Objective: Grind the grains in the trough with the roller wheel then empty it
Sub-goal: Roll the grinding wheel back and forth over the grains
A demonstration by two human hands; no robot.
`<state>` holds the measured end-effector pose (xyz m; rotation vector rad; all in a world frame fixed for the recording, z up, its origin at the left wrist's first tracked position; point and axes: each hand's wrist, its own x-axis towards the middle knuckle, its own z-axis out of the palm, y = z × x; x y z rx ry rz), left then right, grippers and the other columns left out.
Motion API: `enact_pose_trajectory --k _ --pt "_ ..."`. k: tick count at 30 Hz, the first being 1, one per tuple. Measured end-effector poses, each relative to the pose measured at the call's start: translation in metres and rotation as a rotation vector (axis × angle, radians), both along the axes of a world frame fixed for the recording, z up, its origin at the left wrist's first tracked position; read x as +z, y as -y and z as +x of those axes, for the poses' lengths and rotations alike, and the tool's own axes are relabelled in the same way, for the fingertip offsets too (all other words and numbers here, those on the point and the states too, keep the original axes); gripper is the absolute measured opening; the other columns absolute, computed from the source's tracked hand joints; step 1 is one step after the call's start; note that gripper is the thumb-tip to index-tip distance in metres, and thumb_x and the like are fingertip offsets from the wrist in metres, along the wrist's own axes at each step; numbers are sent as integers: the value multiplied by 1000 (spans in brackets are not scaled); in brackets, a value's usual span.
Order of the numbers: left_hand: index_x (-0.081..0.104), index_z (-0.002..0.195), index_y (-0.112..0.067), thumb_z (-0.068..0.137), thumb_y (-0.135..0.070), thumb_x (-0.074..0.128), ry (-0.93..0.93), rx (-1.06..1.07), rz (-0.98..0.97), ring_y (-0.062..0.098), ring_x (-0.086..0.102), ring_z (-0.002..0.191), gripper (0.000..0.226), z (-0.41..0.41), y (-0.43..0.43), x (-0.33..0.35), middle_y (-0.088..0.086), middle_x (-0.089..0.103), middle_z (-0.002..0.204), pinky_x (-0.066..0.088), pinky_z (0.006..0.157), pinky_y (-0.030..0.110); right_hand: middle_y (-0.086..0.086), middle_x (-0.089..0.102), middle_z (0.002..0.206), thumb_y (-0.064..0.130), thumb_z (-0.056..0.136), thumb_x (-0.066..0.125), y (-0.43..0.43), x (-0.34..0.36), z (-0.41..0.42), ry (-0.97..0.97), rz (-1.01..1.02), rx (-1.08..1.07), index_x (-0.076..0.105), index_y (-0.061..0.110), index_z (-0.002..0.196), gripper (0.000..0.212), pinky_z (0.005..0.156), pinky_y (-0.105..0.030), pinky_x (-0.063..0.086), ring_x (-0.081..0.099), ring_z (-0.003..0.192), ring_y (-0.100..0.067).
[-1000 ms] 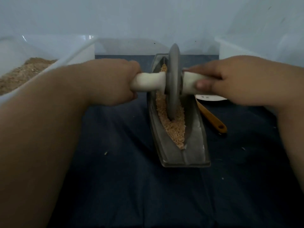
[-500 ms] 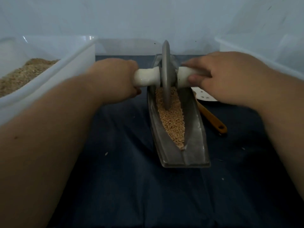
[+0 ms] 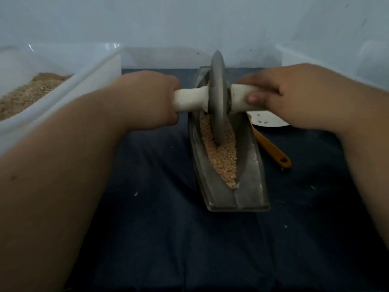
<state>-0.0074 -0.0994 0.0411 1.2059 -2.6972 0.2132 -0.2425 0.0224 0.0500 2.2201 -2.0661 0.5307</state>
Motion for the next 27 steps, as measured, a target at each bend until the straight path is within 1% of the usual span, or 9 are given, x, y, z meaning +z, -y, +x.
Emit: enact_pose_trajectory --k 3,6,9,12,15,18,20,22,27 --pt "55 96 -25 78 -30 62 -155 87 -184 27 53 74 20 -12 13 -15 0 56 80 38 63 33 2 61 123 45 99 42 23 -12 -3 -47 -151 -84 48 46 134 35 83 -36 34 52 109 -23" --pt "58 99 -17 80 -24 62 -229 110 -369 35 58 85 21 -22 19 -23 9 63 92 35 64 36 -4 63 118 44 101 37 37 -18 -6 -126 -247 -111 50 43 132 34 86 -40 39 54 110 -30" --pt "58 97 -17 79 -25 63 -226 81 -440 35 57 85 21 -22 20 -24 9 62 91 34 64 37 -4 61 118 44 102 34 37 -21 -11 -119 -209 -93 48 41 134 35 83 -40 39 54 109 -29" --pt "56 94 -21 79 -30 62 -154 80 -336 31 54 77 18 -16 16 -18 3 57 81 37 63 35 1 59 122 47 99 39 22 -14 -10 -98 -73 -33 43 44 136 38 77 -34 33 53 108 -23" --pt "53 89 -27 77 -40 66 7 22 -82 20 49 66 22 -4 6 -3 -9 46 70 40 62 32 7 56 124 52 88 44 0 4 1 -161 37 -19 37 50 139 52 81 -34 34 52 111 -19" --pt "54 79 -27 66 -48 72 176 -36 140 10 54 62 30 10 -9 13 -6 56 67 44 59 28 22 47 97 54 76 43 -20 19 13 -246 125 2 38 53 138 62 79 -32 31 45 97 -12" --pt "57 77 -29 57 -56 68 230 -19 256 12 62 57 36 16 -18 21 -2 64 62 51 57 29 30 37 86 51 73 48 -30 26 17 -233 180 24 42 55 134 62 77 -30 28 38 92 -5" --pt "58 75 -29 52 -59 62 250 -13 278 14 64 56 37 17 -24 22 -2 66 61 53 57 31 29 40 86 44 75 57 -34 28 20 -213 197 46 47 53 130 57 75 -30 28 41 90 -4" --pt "52 82 -31 70 -39 70 134 -14 99 10 49 63 24 4 -14 10 -8 52 72 41 59 29 7 50 86 17 84 66 -15 -1 14 -331 16 11 50 30 111 34 63 -35 42 52 76 -21"
